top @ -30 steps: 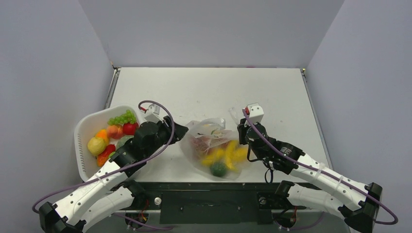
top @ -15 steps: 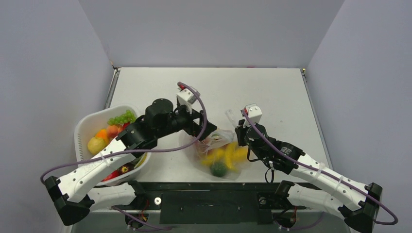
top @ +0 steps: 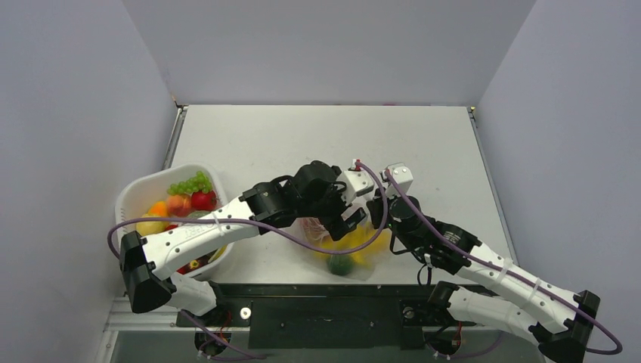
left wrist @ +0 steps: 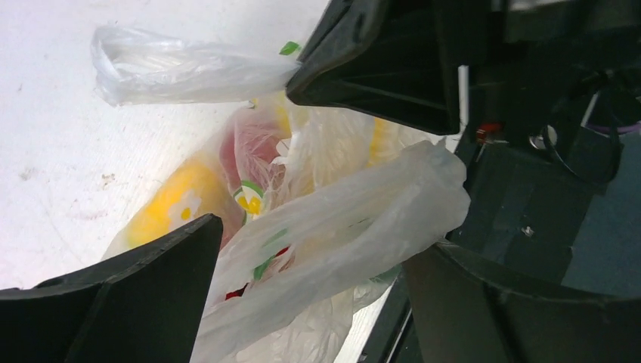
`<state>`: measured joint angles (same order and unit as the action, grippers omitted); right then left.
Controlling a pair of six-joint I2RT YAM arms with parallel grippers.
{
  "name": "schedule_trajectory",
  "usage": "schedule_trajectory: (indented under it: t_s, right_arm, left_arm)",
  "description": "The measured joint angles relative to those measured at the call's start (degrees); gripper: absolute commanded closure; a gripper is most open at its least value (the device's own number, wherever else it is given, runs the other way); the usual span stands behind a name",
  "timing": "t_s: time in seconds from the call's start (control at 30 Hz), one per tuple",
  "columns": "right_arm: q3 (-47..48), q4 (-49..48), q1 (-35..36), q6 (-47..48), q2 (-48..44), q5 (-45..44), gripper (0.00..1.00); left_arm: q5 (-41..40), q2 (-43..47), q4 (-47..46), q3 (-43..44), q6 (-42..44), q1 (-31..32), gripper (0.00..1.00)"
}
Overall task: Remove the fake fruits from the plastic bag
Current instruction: Adjust the plastic bag at the center of the board.
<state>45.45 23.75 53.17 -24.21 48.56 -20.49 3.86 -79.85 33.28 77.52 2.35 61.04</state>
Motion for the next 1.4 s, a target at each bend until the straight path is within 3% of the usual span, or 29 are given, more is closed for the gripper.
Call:
schedule_trajectory:
  t_s: [0.03, 0.07, 0.1, 0.13, 0.37, 0.47, 0.57, 0.67, 0.8, 1.0, 1.17, 1.27, 1.4]
  right_arm:
    - [-0.02, 0.11, 0.0, -0.22, -0.17, 0.02, 1.0]
    - [-0.02, 0.22, 0.0, -0.5, -0.31, 0.09, 1.0]
    - [-0.02, 0.33, 0.0, -0.59, -0.42, 0.17, 1.0]
    - [-0.02, 0.37, -0.07, -0.72, -0.46, 0.28, 1.0]
    - [0.0, 0.55, -0.52, -1.75, -0.46, 0.24, 1.0]
    - [0.63, 1.51, -1.84, -2.23, -0.2, -0.44, 1.0]
    - [3.65, 3.58, -4.44, -2.8, 1.33, -1.99, 1.0]
    - [9.2, 5.84, -9.84, -3.41, 4.15, -3.04, 1.0]
    - [16.7, 6.49, -15.21, -3.61, 7.26, -2.1, 1.0]
    - [26.12, 7.65, -16.81, -0.98, 8.33, -1.01, 1.0]
    - [25.99, 7.17, -16.81, 1.07, 6.1, 1.6, 1.0]
    - [20.68, 6.27, -16.57, 1.27, 2.97, 4.44, 1.0]
    - [9.9, 5.18, -13.53, 0.26, -0.9, 9.35, 1.0]
  left_arm:
    - [-0.72, -0.5, -0.02, 0.0, -0.28, 0.07, 0.25]
    - [-1.9, -0.85, -0.04, 0.0, -0.63, 0.15, 0.38]
    - [-3.61, -1.22, -0.02, 0.0, -1.36, 0.24, 0.62]
    - [-5.16, -1.46, -0.07, 0.0, -2.21, 0.28, 0.7]
    - [-23.56, -1.77, -1.22, 0.0, -8.68, -0.11, 0.96]
    - [-29.44, -0.68, -1.81, -0.02, -12.9, -2.47, 1.0]
    - [-29.49, 1.49, -2.84, -0.42, -18.27, -9.81, 1.0]
    - [-23.67, 4.26, -5.81, -2.34, -25.14, -22.01, 1.0]
    - [-13.46, 4.07, -7.5, -1.29, -32.13, -32.35, 1.0]
    - [-2.01, -2.43, -7.91, 10.36, -35.6, -37.18, 1.0]
    - [1.51, -3.65, -9.57, 12.98, -35.76, -38.03, 1.0]
    - [2.58, -3.02, -11.74, 10.36, -35.56, -38.14, 1.0]
    - [2.75, 1.11, -14.03, -2.38, -35.47, -38.47, 1.0]
